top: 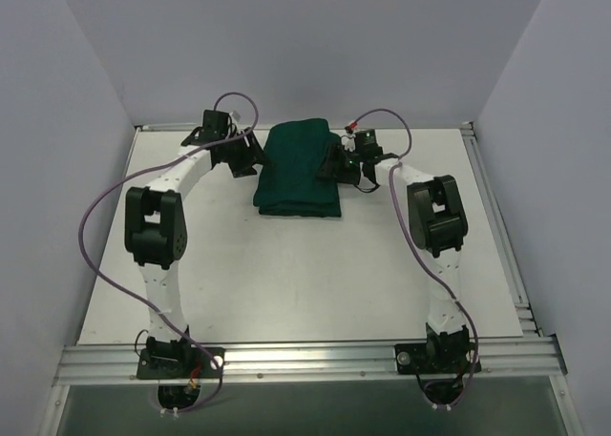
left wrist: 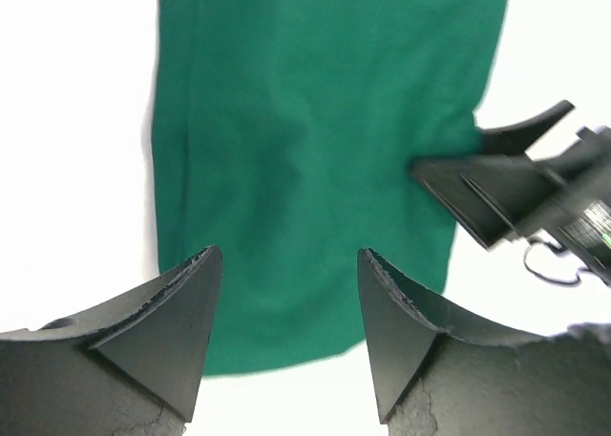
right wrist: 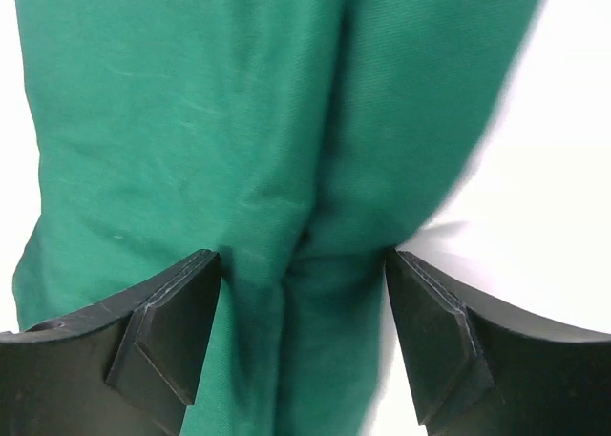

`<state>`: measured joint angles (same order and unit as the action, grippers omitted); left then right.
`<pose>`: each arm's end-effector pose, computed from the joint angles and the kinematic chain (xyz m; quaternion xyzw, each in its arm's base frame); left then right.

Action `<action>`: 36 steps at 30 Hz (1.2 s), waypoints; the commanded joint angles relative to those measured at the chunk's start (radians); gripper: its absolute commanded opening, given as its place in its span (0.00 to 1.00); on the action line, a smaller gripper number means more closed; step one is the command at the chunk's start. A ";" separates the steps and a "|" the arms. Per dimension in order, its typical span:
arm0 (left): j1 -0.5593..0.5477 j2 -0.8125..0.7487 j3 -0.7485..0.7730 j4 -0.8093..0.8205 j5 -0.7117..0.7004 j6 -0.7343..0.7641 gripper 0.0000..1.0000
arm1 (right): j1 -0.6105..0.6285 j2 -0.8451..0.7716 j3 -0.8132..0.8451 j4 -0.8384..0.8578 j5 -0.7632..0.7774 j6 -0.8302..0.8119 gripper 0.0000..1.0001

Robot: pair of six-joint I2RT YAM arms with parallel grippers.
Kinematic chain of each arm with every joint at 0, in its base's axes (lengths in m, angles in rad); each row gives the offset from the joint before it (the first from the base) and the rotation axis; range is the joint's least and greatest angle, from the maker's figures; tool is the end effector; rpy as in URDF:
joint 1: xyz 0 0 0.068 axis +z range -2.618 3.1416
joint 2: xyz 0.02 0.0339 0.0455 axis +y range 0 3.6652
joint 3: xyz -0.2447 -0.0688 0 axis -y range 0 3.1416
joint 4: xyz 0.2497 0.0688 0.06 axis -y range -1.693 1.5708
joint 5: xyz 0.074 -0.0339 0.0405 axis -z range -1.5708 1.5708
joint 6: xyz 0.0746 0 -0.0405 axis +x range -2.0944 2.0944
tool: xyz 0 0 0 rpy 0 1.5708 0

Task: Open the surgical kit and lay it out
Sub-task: Move the surgical kit at the center of the board, then open the surgical kit at the center of the board.

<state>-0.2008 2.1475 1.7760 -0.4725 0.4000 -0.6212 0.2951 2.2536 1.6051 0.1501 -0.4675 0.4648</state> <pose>0.4868 -0.1287 0.1772 -0.1221 0.9106 -0.3094 0.2452 0.5003 0.1872 0.1331 -0.0470 0.8433 0.3692 0.3877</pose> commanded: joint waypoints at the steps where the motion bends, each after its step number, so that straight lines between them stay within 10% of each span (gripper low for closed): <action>1: 0.012 -0.162 -0.073 0.028 -0.030 -0.011 0.68 | -0.020 -0.071 0.058 -0.168 0.055 -0.095 0.71; 13: 0.011 -0.353 -0.423 0.132 -0.011 -0.055 0.68 | -0.027 -0.397 -0.252 -0.187 0.199 -0.137 0.72; 36: -0.003 -0.279 -0.507 0.253 0.000 -0.150 0.61 | -0.030 -0.459 -0.358 -0.113 0.148 -0.114 0.72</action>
<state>-0.1974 1.8919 1.2808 -0.2779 0.4080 -0.7536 0.2687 1.8530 1.2636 0.0185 -0.3073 0.3504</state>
